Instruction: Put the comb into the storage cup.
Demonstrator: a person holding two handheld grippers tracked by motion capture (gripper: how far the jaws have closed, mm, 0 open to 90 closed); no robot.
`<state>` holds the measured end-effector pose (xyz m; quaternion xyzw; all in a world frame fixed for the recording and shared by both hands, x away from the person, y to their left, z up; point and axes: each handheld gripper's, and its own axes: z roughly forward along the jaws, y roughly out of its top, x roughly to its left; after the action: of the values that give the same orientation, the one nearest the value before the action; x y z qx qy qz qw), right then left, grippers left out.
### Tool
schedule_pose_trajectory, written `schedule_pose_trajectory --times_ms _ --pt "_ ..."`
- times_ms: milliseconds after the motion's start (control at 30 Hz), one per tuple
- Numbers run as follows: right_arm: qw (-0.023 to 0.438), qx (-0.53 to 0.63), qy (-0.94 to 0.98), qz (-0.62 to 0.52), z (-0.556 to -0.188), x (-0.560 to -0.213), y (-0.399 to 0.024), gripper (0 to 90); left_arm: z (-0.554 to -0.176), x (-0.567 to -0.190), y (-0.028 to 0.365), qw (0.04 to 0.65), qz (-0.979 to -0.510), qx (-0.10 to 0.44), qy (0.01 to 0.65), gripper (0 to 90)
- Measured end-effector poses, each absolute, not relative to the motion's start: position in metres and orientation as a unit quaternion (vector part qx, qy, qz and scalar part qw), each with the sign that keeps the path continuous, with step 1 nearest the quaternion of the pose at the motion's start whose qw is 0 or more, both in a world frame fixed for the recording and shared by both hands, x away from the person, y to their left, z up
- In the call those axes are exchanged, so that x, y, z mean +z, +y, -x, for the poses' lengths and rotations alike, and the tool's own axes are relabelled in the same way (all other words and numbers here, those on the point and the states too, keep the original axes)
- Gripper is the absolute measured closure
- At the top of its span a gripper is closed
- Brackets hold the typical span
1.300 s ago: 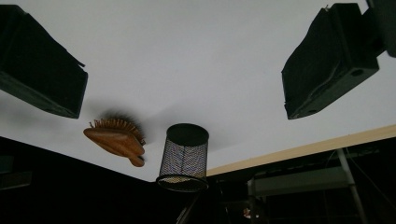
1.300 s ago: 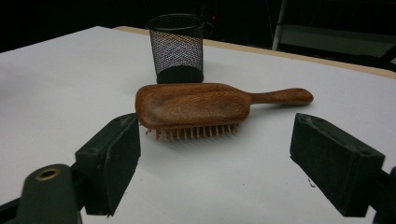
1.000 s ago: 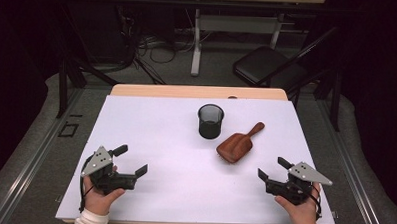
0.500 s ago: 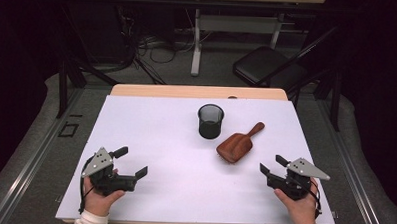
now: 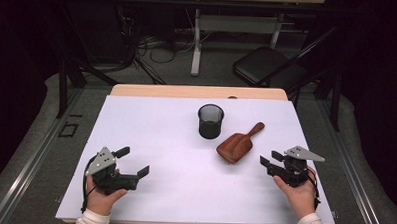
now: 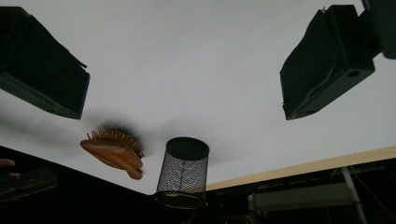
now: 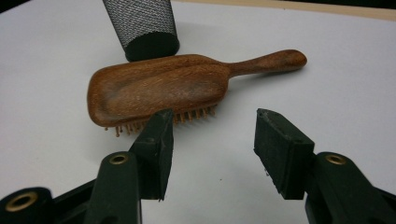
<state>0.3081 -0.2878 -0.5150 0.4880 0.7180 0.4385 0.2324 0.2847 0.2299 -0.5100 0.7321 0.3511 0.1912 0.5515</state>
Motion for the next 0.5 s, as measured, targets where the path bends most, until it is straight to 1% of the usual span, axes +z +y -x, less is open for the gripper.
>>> schedule_pose_trajectory --times_ms 200,267,333,500 --pt "0.239 0.435 0.709 -0.501 -0.329 -0.507 -0.288 49.4 -0.286 -0.512 0.229 0.549 -0.733 0.187 0.356 2.3" --pt "0.242 0.434 0.707 -0.503 -0.335 -0.505 -0.287 53.0 -0.286 -0.512 0.23 0.547 -0.735 0.191 0.353 2.5" --pt "0.241 0.435 0.709 -0.5 -0.34 -0.502 -0.285 55.4 -0.286 -0.512 0.23 0.546 -0.736 0.193 0.351 2.5" --pt "0.233 0.438 0.71 -0.5 -0.353 -0.498 -0.281 56.4 -0.285 -0.514 0.232 0.546 -0.733 0.191 0.358 2.5"
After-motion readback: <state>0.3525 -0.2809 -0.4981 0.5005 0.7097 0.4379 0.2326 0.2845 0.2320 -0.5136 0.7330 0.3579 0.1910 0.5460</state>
